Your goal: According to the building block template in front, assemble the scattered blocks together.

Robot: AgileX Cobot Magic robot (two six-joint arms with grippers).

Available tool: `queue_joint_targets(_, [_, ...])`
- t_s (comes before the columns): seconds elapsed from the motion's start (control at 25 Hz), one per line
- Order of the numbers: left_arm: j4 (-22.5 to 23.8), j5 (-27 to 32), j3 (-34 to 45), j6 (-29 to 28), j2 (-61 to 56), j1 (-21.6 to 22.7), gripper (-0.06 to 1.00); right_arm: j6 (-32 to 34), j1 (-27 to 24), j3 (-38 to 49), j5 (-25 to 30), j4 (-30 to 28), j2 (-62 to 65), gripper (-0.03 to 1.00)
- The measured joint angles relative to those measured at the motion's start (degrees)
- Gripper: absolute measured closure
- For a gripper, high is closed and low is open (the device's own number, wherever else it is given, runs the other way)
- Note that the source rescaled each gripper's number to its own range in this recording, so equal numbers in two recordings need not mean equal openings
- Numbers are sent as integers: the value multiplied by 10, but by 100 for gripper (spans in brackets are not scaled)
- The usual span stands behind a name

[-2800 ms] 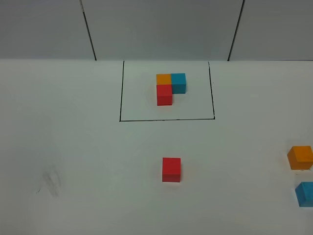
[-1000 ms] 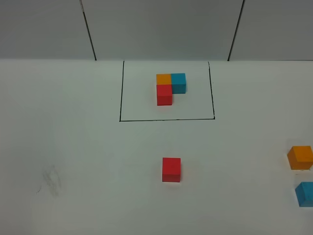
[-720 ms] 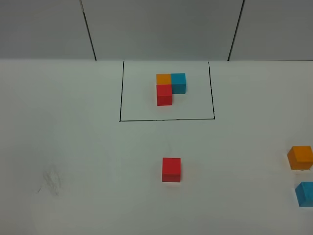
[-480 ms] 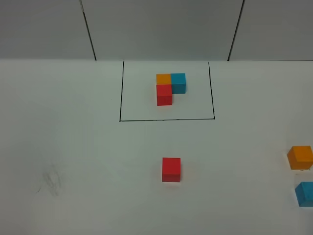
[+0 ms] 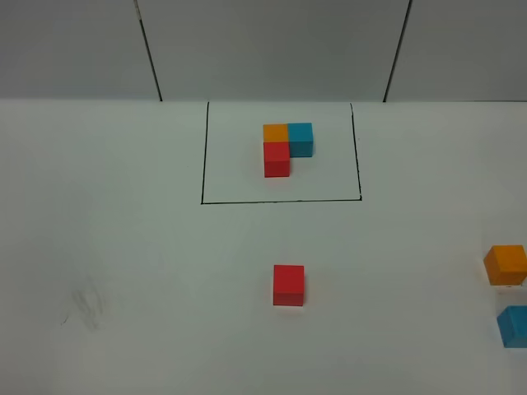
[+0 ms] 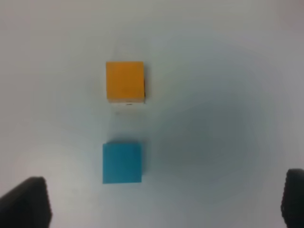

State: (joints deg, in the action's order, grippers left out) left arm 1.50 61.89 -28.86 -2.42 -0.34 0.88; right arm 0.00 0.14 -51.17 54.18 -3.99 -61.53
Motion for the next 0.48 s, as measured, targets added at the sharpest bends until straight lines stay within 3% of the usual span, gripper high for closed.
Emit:
queue_joint_targets(0.2, [0,0,0,0,0,0,37,-3,0,-46,-21,0,-123,-3])
queue_joint_targets(0.48, [0,0,0,0,0,0,37,-4,0,-106,-2,1,-234,-3])
